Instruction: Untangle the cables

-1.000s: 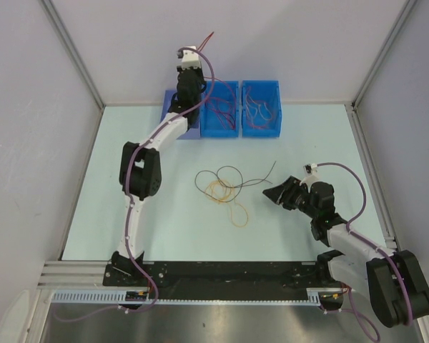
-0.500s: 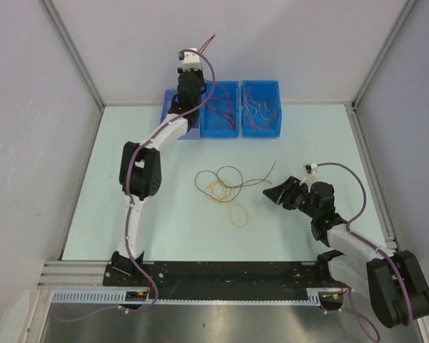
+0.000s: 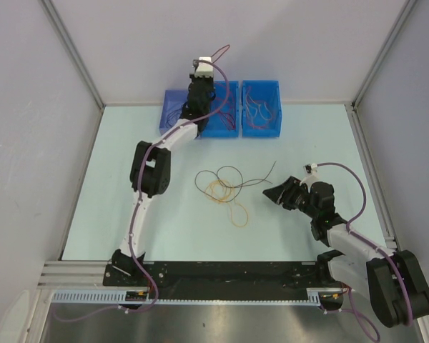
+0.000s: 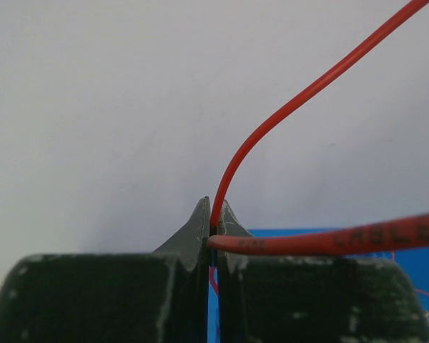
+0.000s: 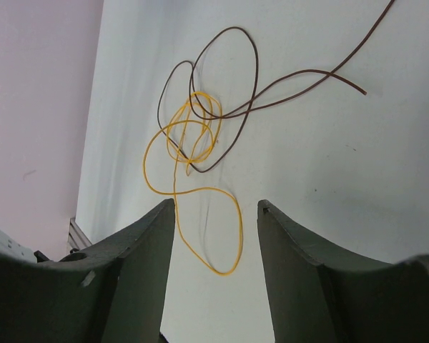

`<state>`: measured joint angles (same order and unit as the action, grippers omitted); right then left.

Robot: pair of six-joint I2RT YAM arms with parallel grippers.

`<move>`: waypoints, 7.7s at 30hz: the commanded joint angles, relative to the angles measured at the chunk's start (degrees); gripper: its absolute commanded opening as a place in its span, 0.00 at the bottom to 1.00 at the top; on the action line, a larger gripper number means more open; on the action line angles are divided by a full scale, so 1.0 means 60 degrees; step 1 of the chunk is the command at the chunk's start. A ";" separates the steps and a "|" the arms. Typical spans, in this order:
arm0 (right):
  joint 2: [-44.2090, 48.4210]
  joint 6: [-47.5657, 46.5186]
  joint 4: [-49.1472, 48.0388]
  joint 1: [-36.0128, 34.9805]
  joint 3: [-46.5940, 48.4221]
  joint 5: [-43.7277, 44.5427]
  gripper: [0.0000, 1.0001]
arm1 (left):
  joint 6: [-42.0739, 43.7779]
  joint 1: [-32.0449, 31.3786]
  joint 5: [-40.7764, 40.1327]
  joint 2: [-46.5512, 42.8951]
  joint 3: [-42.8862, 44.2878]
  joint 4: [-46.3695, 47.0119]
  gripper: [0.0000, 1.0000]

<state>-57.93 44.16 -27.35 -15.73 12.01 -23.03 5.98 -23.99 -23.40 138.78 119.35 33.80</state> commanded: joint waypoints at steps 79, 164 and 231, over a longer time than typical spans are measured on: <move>0.0002 -0.0007 -0.0451 0.0101 -0.0039 -0.0132 0.52 | -1.2201 0.0746 0.5321 0.0030 0.0151 -0.4888 0.68; -0.0071 0.0052 -0.0510 0.0145 -0.0053 -0.0132 0.50 | -0.4806 -0.0030 0.2347 -0.2474 0.1950 -0.9043 0.86; -0.5198 -0.3771 0.7034 -0.4996 0.7549 0.3940 0.73 | -0.5303 -0.2740 0.1469 -1.6963 -1.2421 -1.2314 1.00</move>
<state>-86.70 23.66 10.59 -44.36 54.02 -0.60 -28.53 -40.38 -13.43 38.35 45.17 -40.88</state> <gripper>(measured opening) 0.714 0.996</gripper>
